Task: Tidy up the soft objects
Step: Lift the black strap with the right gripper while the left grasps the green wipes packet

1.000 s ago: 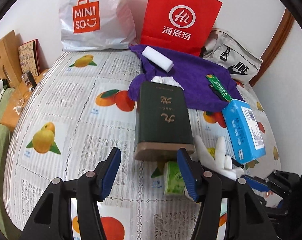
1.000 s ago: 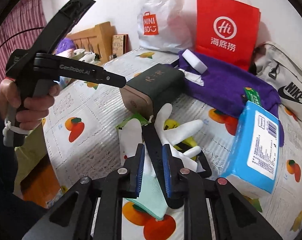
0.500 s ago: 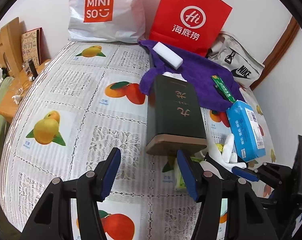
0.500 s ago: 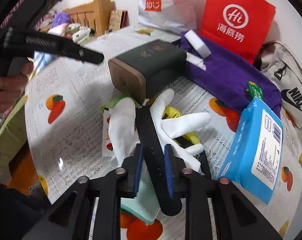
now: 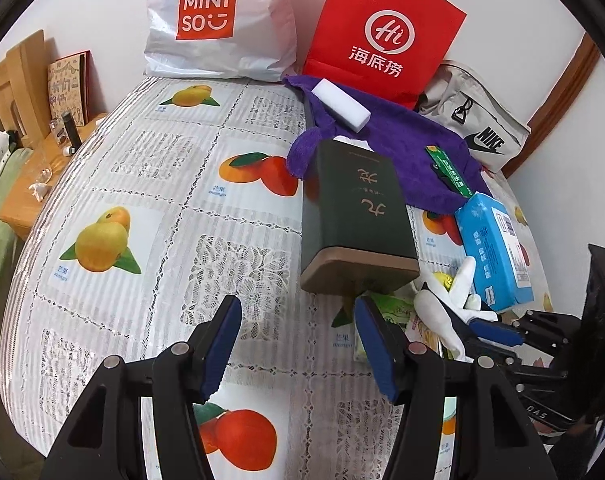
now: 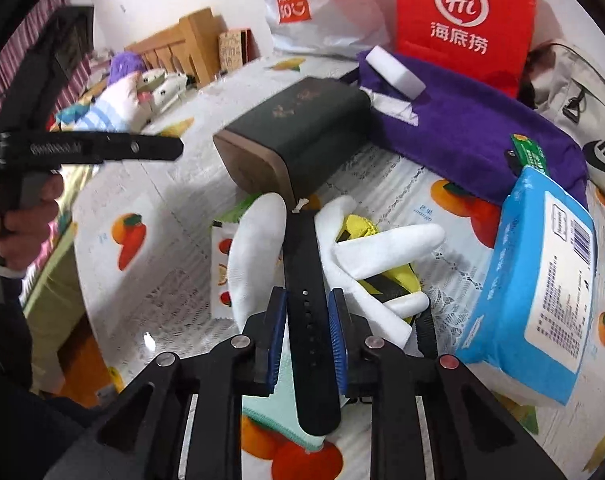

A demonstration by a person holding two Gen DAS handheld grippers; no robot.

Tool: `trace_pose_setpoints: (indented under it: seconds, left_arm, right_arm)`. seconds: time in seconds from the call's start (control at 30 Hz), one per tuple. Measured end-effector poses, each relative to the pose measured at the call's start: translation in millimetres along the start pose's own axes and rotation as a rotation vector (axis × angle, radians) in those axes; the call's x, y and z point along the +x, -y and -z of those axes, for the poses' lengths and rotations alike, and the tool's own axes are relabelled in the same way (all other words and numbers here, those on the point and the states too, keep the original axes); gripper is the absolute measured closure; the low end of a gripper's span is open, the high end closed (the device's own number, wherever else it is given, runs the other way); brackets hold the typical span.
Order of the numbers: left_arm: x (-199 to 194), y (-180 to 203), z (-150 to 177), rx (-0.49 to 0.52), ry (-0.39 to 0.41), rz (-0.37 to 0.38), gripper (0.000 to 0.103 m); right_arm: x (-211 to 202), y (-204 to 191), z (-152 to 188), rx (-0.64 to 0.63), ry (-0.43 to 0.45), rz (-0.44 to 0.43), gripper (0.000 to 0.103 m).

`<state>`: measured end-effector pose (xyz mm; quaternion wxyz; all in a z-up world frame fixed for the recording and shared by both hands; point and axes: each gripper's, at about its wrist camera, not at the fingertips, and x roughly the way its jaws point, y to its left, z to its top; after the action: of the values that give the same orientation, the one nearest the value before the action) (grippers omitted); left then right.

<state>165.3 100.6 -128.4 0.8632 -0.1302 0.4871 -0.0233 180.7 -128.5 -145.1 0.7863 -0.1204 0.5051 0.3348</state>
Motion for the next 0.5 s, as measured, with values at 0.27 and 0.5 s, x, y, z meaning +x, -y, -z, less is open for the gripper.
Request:
trace_pose_setpoints:
  seconds: [0.27,0.5]
  left_arm:
    - [1.2,16.5,10.6,0.038,-0.009,-0.002,0.046]
    - [17.3,30.0,24.2,0.066,-0.04,-0.006,0.042]
  right_arm:
    - [-30.0,-1.8,12.3,0.044,0.074,0.01,0.082]
    - [-57.1,3.2,31.2,0.084,0.133,0.031,0.083]
